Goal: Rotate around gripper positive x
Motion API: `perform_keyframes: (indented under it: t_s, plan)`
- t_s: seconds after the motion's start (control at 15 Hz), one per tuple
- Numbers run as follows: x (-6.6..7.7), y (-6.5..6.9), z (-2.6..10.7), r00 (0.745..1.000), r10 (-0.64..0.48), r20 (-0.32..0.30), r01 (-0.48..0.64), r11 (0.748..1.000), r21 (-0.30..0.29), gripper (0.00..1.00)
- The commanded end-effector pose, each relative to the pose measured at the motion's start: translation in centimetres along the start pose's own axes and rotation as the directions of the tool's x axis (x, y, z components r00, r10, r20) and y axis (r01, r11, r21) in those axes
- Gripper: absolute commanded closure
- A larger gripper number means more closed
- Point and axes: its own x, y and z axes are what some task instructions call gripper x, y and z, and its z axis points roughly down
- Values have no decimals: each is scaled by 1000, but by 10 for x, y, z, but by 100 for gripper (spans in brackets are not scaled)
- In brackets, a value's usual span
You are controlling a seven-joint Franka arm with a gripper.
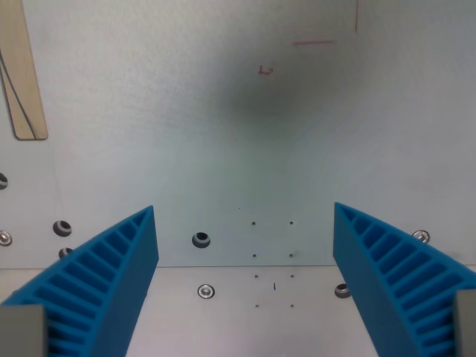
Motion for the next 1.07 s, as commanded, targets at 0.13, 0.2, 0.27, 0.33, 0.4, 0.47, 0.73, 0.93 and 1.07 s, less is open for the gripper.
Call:
perform_keyframes:
  t_s: [0.13, 0.2, 0.27, 0.33, 0.4, 0.47, 0.73, 0.93, 1.07]
  plan:
    - [0, 4, -2, 1000, -12, -3, 12, 986, 169, 0]
    - [0, 4, -2, 1000, -12, -3, 12, 984, 180, 0]
    - [0, 4, -2, 1000, -12, -3, 12, 981, 191, 0]
    - [0, 4, -2, 1000, -12, -3, 12, 979, 203, 0]
    - [0, 4, -2, 1000, -12, -3, 12, 977, 214, 0]
    - [0, 4, -2, 1000, -12, -3, 12, 974, 226, 0]
    - [0, 4, -2, 1000, -12, -3, 12, 963, 271, 0]
    - [0, 4, -2, 1000, -12, -3, 12, 952, 304, 0]
    - [0, 4, -2, 1000, -12, -3, 12, 945, 327, 0]
